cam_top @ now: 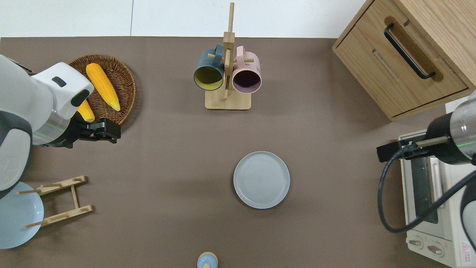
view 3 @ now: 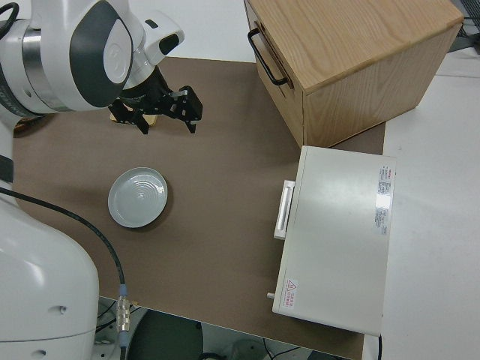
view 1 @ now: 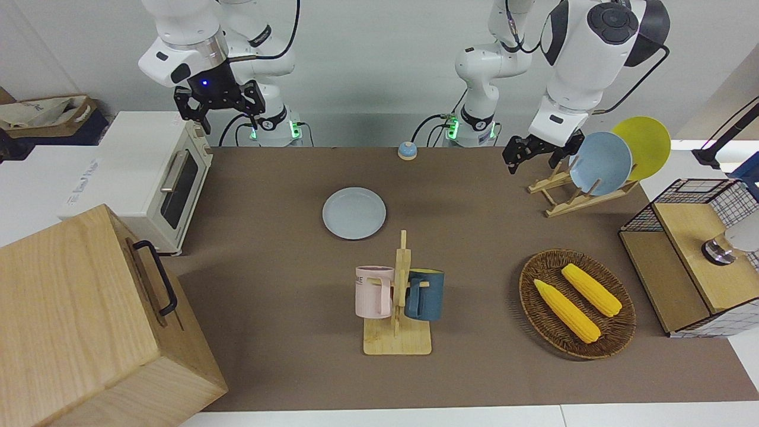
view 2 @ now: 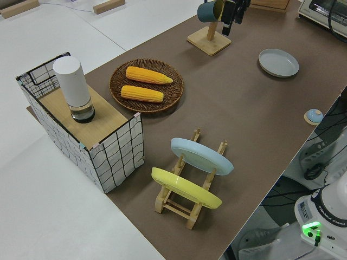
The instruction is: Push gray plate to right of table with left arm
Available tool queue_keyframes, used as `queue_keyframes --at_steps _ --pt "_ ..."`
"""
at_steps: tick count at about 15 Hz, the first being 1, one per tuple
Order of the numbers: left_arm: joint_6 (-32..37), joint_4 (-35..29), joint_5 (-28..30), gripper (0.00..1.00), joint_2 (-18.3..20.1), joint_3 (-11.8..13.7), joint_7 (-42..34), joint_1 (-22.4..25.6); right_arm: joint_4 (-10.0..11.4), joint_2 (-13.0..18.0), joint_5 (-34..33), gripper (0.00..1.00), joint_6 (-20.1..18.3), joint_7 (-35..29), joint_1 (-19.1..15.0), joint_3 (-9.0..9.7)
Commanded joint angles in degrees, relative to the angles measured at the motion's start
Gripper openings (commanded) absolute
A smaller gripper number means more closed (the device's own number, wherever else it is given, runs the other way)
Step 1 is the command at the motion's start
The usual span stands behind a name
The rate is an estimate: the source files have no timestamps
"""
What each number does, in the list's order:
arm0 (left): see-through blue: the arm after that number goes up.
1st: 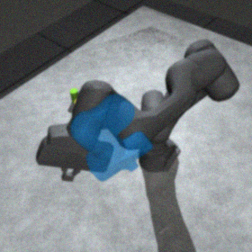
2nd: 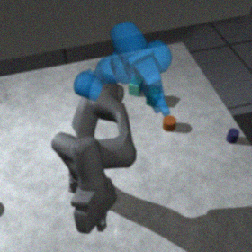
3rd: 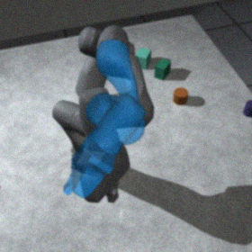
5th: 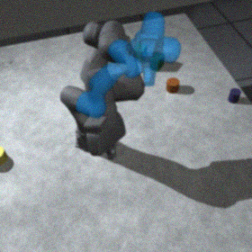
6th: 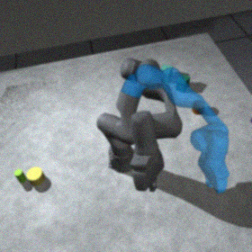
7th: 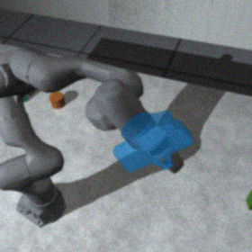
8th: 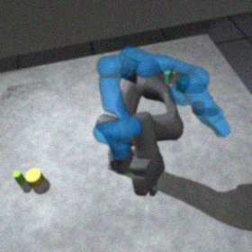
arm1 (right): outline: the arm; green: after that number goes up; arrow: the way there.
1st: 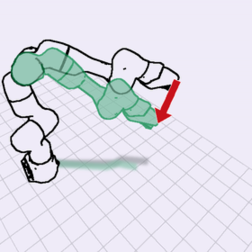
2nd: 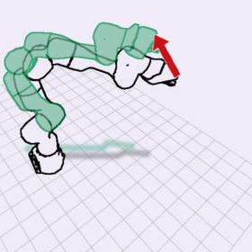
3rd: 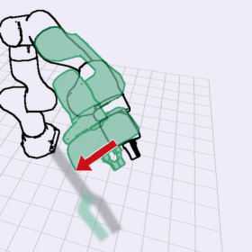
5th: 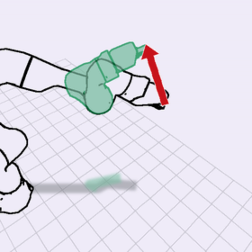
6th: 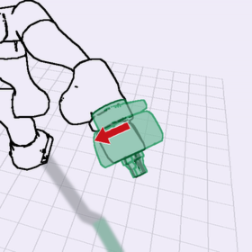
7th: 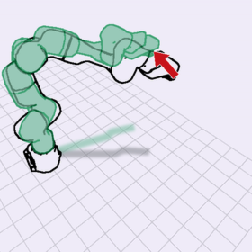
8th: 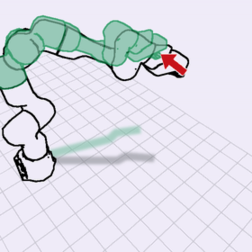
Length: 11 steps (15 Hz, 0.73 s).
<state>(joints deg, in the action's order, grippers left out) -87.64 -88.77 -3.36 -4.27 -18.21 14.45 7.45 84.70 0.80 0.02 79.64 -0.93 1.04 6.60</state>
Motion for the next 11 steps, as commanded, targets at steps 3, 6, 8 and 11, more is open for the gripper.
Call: queue_keyframes --at_steps 3,6,8,11 --pt "5.0 3.4 1.0 1.00 -0.2 -0.5 -9.4 2.9 -0.5 0.2 0.3 0.983 -0.9 -0.7 -1.1 0.96" --pt "7.6 5.9 2.7 1.00 -0.1 -0.5 -12.3 4.0 -0.5 0.2 0.3 0.983 -0.9 -0.7 -1.1 0.88" --pt "7.6 6.2 2.0 1.00 -0.1 -0.6 -12.0 4.0 -0.5 0.2 0.3 0.983 -0.9 -0.7 -1.1 0.96" --pt "7.6 6.3 2.0 1.00 -0.1 -0.5 -11.9 4.0 -0.5 0.2 0.2 0.983 -0.9 -0.7 -1.1 0.96"
